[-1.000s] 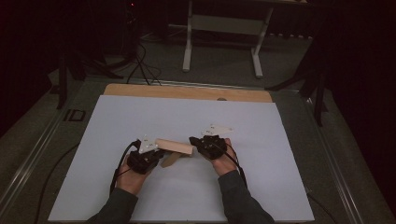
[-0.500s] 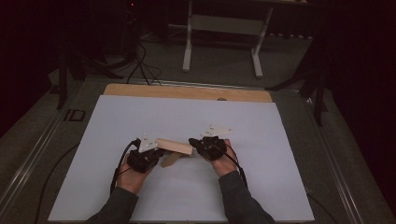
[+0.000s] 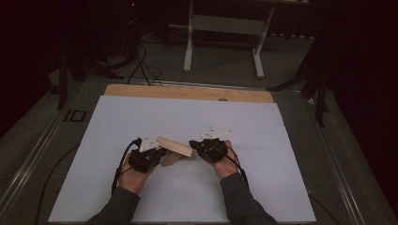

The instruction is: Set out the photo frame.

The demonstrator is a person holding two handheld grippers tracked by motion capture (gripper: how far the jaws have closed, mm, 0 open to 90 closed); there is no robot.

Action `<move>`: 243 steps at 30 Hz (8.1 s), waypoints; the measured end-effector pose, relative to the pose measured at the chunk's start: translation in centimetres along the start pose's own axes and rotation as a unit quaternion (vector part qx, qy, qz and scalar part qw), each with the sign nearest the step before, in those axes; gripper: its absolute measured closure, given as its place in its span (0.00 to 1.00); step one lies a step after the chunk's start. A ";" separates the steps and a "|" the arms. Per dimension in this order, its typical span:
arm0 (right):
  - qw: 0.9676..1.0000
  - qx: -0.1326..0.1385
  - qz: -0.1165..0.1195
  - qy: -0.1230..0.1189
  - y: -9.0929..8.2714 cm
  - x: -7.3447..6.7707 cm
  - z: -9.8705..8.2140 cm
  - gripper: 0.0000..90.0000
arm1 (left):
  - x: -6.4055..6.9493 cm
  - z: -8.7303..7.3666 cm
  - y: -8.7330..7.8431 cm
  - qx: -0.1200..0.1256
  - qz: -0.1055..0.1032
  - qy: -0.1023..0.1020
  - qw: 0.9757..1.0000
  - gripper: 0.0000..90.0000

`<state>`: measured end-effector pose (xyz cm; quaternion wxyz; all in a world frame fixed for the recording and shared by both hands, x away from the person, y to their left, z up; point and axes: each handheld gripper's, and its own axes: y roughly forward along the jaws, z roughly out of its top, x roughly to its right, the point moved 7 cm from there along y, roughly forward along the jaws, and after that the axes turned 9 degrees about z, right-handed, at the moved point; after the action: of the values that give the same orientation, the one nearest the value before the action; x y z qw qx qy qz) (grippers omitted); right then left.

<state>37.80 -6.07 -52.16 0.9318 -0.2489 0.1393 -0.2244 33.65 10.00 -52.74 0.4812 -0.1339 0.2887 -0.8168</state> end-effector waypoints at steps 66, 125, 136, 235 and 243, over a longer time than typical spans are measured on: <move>0.999 -0.019 0.013 -0.033 -1.1 -2.4 -1.4 1.00 | 2.3 0.3 0.9 -0.008 -0.022 0.021 1.000 1.00; 0.998 -0.019 0.032 -0.056 0.0 -5.0 -1.4 0.93 | 0.0 -0.3 1.1 -0.007 -0.008 -0.022 1.000 0.95; 0.998 -0.009 0.030 -0.048 -0.6 -4.4 -1.2 0.82 | -1.2 0.0 0.2 0.006 -0.004 -0.054 0.998 0.78; 1.000 -0.006 0.005 -0.028 -1.2 -3.2 -1.6 0.64 | 1.9 2.6 -2.1 0.036 -0.026 -0.055 0.998 0.38; 1.000 -0.006 0.005 -0.028 -1.3 -3.2 -1.6 0.64 | 1.9 2.2 -1.3 0.027 -0.026 -0.059 0.998 0.37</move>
<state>34.03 -6.15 -52.38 0.9350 -0.2598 0.1153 -0.2121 32.86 8.10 -50.30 0.4797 -0.1761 0.2345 -0.8270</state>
